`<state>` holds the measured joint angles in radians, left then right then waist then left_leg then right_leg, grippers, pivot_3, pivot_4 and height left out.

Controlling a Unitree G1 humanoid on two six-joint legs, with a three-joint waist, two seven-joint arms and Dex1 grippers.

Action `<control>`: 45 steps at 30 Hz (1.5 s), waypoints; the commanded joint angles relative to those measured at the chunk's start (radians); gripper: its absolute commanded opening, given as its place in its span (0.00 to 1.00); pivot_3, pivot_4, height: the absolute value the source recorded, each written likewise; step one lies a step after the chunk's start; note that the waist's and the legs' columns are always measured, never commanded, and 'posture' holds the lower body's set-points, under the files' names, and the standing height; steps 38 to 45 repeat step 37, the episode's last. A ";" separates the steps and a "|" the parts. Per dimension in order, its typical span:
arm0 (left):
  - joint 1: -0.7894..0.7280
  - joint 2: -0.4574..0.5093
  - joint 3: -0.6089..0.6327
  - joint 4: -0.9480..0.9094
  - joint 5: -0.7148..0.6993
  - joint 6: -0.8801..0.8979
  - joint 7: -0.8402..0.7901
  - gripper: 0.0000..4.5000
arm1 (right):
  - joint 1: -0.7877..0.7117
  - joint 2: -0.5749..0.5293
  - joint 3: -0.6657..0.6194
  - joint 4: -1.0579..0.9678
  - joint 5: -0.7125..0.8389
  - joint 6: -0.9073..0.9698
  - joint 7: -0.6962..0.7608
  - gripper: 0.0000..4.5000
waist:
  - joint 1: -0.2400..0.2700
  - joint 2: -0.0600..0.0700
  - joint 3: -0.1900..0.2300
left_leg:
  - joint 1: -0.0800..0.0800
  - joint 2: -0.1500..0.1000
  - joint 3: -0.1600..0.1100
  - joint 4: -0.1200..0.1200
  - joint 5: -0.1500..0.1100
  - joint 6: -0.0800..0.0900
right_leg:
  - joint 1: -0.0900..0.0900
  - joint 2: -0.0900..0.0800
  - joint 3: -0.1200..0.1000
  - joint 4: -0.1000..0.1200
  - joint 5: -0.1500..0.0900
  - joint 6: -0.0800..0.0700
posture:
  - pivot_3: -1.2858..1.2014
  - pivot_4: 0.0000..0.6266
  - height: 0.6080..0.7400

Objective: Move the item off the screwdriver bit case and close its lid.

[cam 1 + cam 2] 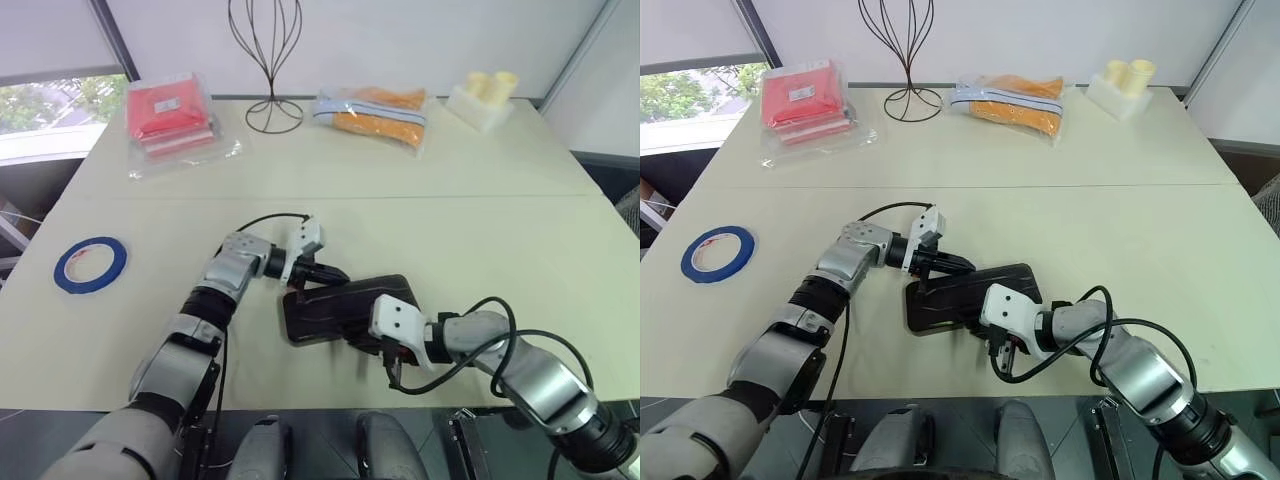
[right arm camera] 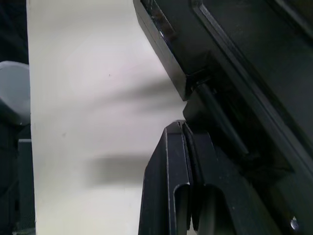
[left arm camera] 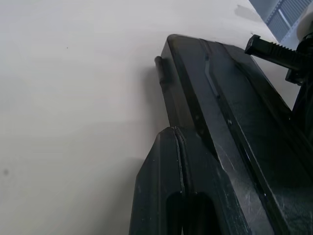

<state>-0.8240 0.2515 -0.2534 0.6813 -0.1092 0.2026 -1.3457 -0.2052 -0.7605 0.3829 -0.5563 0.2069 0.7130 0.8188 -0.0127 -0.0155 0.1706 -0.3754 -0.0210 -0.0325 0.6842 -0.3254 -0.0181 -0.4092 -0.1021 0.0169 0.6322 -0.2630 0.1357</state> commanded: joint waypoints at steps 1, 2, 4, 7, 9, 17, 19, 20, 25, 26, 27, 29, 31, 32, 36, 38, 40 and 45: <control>0.024 -0.013 -0.037 -0.021 0.009 -0.015 -0.036 0.00 | -0.021 0.026 -0.032 -0.015 -0.047 -0.021 -0.064 0.01 | -0.001 0.000 0.000 | 0.000 0.000 0.000 0.000 0.000 0.000 | 0.000 0.000 0.000 0.000 0.000 0.000 | 0.52 0.24 1.00; 0.026 -0.014 -0.040 -0.020 0.010 -0.015 -0.037 0.00 | -0.026 0.031 -0.032 -0.012 -0.054 -0.023 -0.070 0.01 | -0.001 0.000 0.000 | 0.000 0.000 0.000 0.000 0.000 0.000 | 0.000 0.000 0.000 0.000 0.000 0.000 | 0.52 0.24 1.00; 0.028 -0.017 -0.043 -0.017 0.013 -0.019 -0.038 0.00 | -0.035 0.042 -0.036 -0.005 -0.063 -0.026 -0.078 0.01 | -0.001 0.000 0.000 | 0.000 0.000 0.000 0.000 0.000 0.000 | 0.000 0.000 0.000 0.000 0.000 0.000 | 0.52 0.24 1.00; 0.030 -0.023 -0.044 -0.017 0.015 -0.020 -0.039 0.00 | -0.049 0.053 -0.043 0.008 -0.078 -0.031 -0.083 0.01 | 0.000 0.000 0.000 | 0.000 0.000 0.000 0.000 0.000 0.000 | 0.000 0.000 0.000 0.000 0.000 0.000 | 0.52 0.24 1.00; 0.032 -0.025 -0.045 -0.020 0.014 -0.018 -0.043 0.00 | -0.058 0.052 -0.040 0.016 -0.090 -0.039 -0.082 0.01 | 0.000 0.000 0.000 | 0.000 0.000 0.000 0.000 0.000 0.000 | 0.000 0.000 0.000 0.000 0.000 0.000 | 0.52 0.24 1.00; 0.038 -0.021 -0.040 -0.015 0.019 -0.031 -0.032 0.00 | -0.060 0.037 -0.041 0.007 -0.074 -0.025 -0.052 0.01 | -0.001 0.000 0.000 | 0.000 0.000 0.000 0.000 0.000 0.000 | 0.000 0.000 0.000 0.000 0.000 0.000 | 0.52 0.24 1.00; 0.031 -0.009 -0.020 -0.012 0.011 -0.031 -0.020 0.00 | -0.042 0.006 -0.056 -0.027 -0.046 -0.006 -0.019 0.01 | 0.000 0.000 0.000 | 0.000 0.000 0.000 0.000 0.000 0.000 | 0.000 0.000 0.000 0.000 0.000 0.000 | 0.52 0.24 1.00; 0.030 0.000 -0.009 -0.017 0.007 -0.032 -0.017 0.00 | -0.032 -0.012 -0.066 -0.047 -0.029 0.002 0.000 0.01 | 0.001 0.000 0.000 | 0.000 0.000 0.000 0.000 0.000 0.000 | 0.000 0.000 0.000 0.000 0.000 0.000 | 0.52 0.24 1.00; 0.044 0.069 0.086 -0.140 -0.065 0.044 0.008 0.00 | 0.003 -0.082 -0.191 -0.158 0.084 0.081 0.054 0.01 | 0.000 0.000 0.000 | -0.001 0.000 0.000 0.000 0.000 0.000 | 0.000 0.000 0.000 0.000 0.000 0.000 | 0.52 0.24 1.00; 0.050 0.086 0.100 -0.171 -0.078 0.065 0.011 0.00 | 0.008 -0.094 -0.217 -0.173 0.103 0.094 0.061 0.01 | 0.000 0.000 0.000 | -0.001 0.000 -0.001 0.000 0.000 0.000 | 0.000 0.000 0.000 0.000 0.000 0.000 | 0.52 0.24 1.00; 0.060 0.109 0.117 -0.212 -0.092 0.088 0.018 0.00 | 0.013 -0.113 -0.252 -0.186 0.122 0.106 0.071 0.01 | 0.000 0.000 0.000 | -0.001 0.000 -0.001 0.000 0.000 0.000 | -0.001 0.000 0.000 0.000 0.000 0.000 | 0.52 0.24 1.00; 0.079 0.147 0.142 -0.285 -0.121 0.141 0.028 0.00 | 0.020 -0.146 -0.306 -0.203 0.150 0.119 0.086 0.01 | 0.000 0.000 0.000 | 0.000 0.001 -0.001 0.000 0.000 0.000 | 0.000 0.000 0.000 0.000 0.000 0.000 | 0.52 0.24 1.00; 0.125 0.216 0.200 -0.420 -0.173 0.237 0.054 0.00 | 0.000 -0.207 -0.412 -0.187 0.192 0.122 0.134 0.01 | -0.001 0.000 0.000 | 0.000 0.001 -0.001 0.000 0.000 0.000 | 0.000 0.000 0.000 0.000 0.000 0.000 | 0.52 0.24 1.00; 0.145 0.243 0.220 -0.477 -0.195 0.278 0.065 0.00 | -0.007 -0.231 -0.447 -0.177 0.204 0.118 0.150 0.01 | -0.003 0.001 0.001 | 0.000 0.000 0.000 0.000 0.000 0.000 | 0.000 0.000 0.000 0.000 0.000 0.000 | 0.52 0.24 1.00; 0.254 0.307 0.292 -0.711 -0.298 0.442 0.137 0.00 | -0.029 -0.301 -0.536 -0.117 0.234 0.092 0.196 0.01 | 0.002 0.001 0.000 | 0.000 0.001 -0.001 -0.001 0.000 0.001 | 0.000 0.000 0.000 0.000 0.000 0.000 | 0.52 0.24 1.00; 0.294 0.323 0.315 -0.780 -0.322 0.483 0.163 0.00 | -0.036 -0.318 -0.556 -0.095 0.235 0.077 0.211 0.01 | 0.002 0.001 0.000 | 0.000 0.001 -0.001 -0.001 0.000 0.001 | 0.000 0.000 0.000 0.000 0.000 0.000 | 0.52 0.24 1.00; 0.294 0.323 0.315 -0.780 -0.322 0.483 0.163 0.00 | -0.036 -0.318 -0.556 -0.095 0.235 0.077 0.211 0.01 | 0.002 0.001 0.000 | 0.000 0.001 -0.001 -0.001 0.000 0.001 | 0.000 0.000 0.000 0.000 0.000 0.000 | 0.52 0.24 1.00; 0.294 0.323 0.315 -0.780 -0.322 0.483 0.163 0.00 | -0.036 -0.318 -0.556 -0.095 0.235 0.077 0.211 0.01 | 0.002 0.001 0.000 | 0.000 0.001 -0.001 -0.001 0.000 0.001 | 0.000 0.000 0.000 0.000 0.000 0.000 | 0.52 0.24 1.00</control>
